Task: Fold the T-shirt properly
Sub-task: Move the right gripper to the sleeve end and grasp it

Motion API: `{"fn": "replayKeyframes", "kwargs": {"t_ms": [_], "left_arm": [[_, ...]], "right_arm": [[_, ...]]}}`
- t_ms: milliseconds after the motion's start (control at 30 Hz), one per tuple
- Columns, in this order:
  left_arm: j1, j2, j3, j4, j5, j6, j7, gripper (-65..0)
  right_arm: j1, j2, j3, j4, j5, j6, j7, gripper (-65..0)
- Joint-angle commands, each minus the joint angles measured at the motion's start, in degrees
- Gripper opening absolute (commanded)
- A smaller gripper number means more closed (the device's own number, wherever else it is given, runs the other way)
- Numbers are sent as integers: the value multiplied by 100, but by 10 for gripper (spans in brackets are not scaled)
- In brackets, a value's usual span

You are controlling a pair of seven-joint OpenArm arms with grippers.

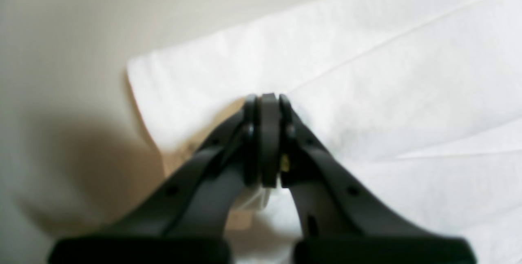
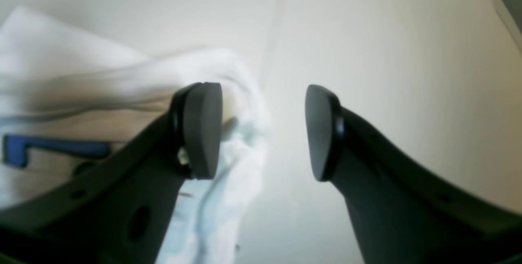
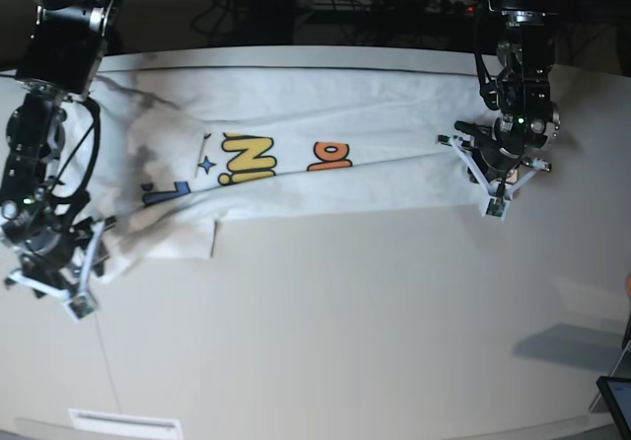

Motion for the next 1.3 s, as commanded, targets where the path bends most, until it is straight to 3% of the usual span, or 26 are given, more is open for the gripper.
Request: {"fn": "replayKeyframes", "kwargs": {"t_ms": [0, 167, 300, 400, 667, 800, 867, 967, 1100, 1267], "left_arm": [[-4, -47, -4, 34, -11, -5, 105, -650], [-4, -47, -12, 34, -20, -5, 105, -650], [-4, -47, -12, 17, -11, -5, 114, -650], [-4, -47, 14, 43, -38, -5, 114, -650], [-4, -47, -4, 43, -11, -5, 114, -650], [5, -47, -4, 34, -11, -5, 114, -650], [14, -47, -12, 34, -11, -5, 114, -650], [31, -47, -12, 25, -11, -5, 114, -650], [23, -47, -12, 25, -11, -5, 114, -650], [5, -47, -12, 25, -29, -5, 114, -650]], "right_arm": [[43, 21, -208, 115, 49, -7, 112, -337], [-62, -102, -1087, 317, 40, -7, 60, -337], [-71, -234, -1386, 246, 40, -416, -46, -334], [-71, -330, -1501, 159, 49, -469, -37, -334], [61, -1007, -1457, -791, 40, -513, 218, -337], [140, -1130, -1457, -1327, 49, -1287, 561, -332], [166, -1130, -1457, -1512, 58, -1524, 728, -331], [184, -1130, -1448, -1705, 58, -1585, 816, -316], [219, -1130, -1448, -1767, 67, -2034, 824, -255], [289, -1130, -1448, -1837, 67, -2025, 833, -257]]}}
